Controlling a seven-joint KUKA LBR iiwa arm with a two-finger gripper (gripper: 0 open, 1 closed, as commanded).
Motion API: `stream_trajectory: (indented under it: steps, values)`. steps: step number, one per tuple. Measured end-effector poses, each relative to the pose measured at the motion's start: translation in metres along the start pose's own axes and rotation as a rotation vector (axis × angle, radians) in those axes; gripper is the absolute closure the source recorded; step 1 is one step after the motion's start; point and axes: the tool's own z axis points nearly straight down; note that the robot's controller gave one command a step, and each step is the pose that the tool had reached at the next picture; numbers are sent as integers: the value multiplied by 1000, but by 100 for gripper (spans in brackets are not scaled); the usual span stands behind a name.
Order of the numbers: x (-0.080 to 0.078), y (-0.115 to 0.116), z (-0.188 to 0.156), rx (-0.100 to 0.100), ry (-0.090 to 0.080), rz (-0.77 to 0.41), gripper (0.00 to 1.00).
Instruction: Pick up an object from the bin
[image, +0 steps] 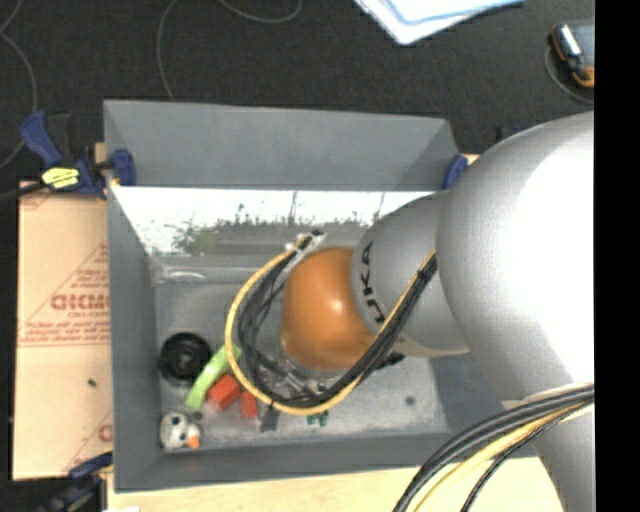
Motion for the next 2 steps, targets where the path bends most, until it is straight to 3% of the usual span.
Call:
stream_trajectory:
  steps: [2]
  values:
    - [0, 0, 0, 0, 0, 3, 100]
